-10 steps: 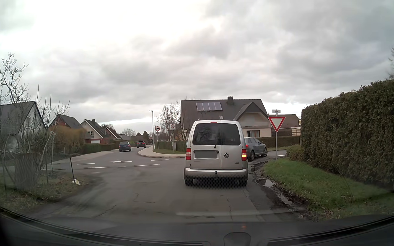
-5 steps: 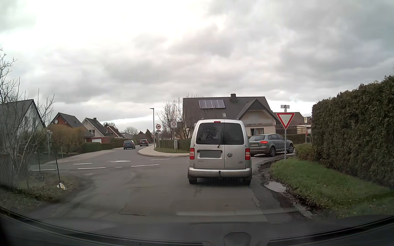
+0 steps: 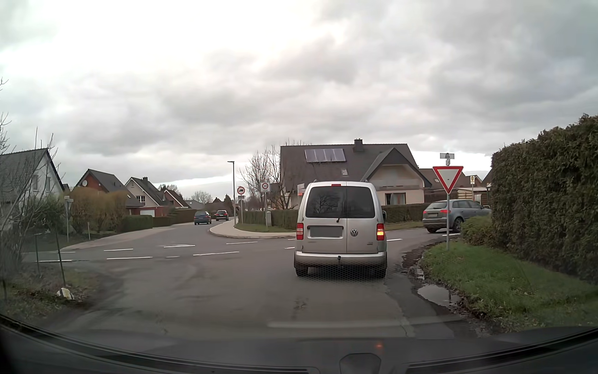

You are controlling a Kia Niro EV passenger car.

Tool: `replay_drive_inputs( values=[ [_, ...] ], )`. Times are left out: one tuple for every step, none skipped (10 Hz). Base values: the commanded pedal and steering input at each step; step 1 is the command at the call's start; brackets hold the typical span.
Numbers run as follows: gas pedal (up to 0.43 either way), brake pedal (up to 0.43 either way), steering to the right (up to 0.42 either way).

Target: Follow the waypoints while adhering to traffic rules and regulations

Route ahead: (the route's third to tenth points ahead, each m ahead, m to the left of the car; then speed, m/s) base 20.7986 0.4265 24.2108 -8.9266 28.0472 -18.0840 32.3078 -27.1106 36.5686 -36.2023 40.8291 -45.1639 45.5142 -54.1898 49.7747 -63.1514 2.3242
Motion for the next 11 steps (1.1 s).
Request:
replay_drive_inputs(
  values=[
    [0.0,0.0,-0.03],
    [0.0,0.0,-0.03],
    [0.0,0.0,-0.029],
    [0.087,0.0,-0.029],
    [0.11,0.0,-0.029],
    [0.11,0.0,-0.028],
    [0.11,0.0,-0.026],
    [0.11,0.0,-0.024],
    [0.11,0.0,-0.022],
    [0.11,0.0,-0.022],
    [0.047,0.0,-0.021]
  ],
)
